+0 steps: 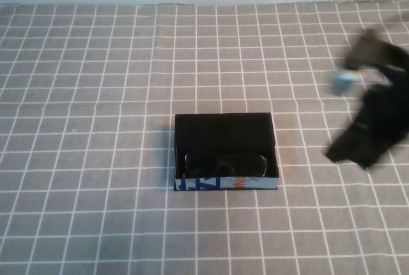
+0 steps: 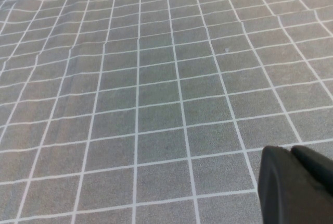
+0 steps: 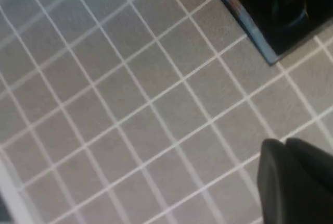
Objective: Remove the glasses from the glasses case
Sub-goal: Pick up the glasses from the glasses case
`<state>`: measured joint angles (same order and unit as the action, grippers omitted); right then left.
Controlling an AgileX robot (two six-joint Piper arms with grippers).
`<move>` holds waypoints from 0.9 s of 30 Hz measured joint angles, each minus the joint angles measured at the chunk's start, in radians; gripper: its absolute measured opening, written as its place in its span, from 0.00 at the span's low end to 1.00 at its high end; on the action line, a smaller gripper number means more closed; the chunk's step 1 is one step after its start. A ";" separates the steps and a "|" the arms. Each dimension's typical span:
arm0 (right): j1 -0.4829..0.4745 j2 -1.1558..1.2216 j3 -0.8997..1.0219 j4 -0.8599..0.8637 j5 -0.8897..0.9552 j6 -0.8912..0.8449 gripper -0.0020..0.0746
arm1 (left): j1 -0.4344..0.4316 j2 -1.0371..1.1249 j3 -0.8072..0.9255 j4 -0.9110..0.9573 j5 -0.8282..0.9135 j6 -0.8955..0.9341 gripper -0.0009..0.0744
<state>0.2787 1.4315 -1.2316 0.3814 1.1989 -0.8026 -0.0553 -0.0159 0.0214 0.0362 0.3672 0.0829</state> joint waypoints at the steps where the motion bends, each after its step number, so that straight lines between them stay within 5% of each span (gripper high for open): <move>1: 0.035 0.069 -0.068 -0.036 0.010 0.005 0.00 | 0.000 0.000 0.000 0.000 0.000 0.000 0.01; 13: 0.257 0.580 -0.553 -0.236 0.018 -0.058 0.02 | 0.000 0.000 0.000 0.000 0.000 0.000 0.01; 21: 0.308 0.725 -0.603 -0.236 0.019 -0.064 0.35 | 0.000 0.000 0.000 0.000 0.000 0.000 0.01; 27: 0.314 0.732 -0.609 -0.245 0.019 -0.066 0.41 | 0.000 0.000 0.000 0.000 0.000 0.000 0.01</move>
<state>0.5925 2.1634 -1.8407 0.1360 1.2178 -0.8688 -0.0553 -0.0159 0.0214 0.0362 0.3672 0.0829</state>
